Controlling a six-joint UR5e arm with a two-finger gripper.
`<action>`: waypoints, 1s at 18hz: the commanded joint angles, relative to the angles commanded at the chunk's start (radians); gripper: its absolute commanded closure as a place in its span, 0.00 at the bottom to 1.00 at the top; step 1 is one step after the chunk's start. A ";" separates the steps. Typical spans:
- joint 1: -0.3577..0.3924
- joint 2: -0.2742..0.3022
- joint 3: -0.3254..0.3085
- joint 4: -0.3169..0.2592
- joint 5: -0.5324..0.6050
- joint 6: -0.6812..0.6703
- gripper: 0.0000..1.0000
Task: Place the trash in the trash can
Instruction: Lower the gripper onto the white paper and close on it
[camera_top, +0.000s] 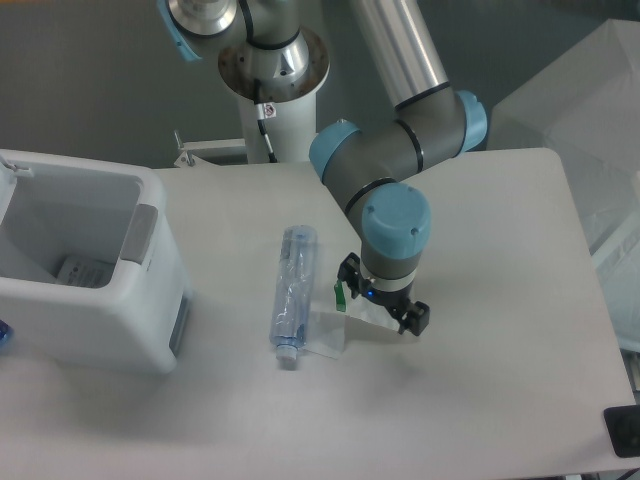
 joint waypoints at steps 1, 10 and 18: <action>-0.008 -0.002 -0.002 -0.002 0.000 0.002 0.00; -0.028 -0.009 -0.009 -0.032 0.011 0.095 0.00; -0.029 -0.015 -0.014 -0.045 0.015 0.094 0.34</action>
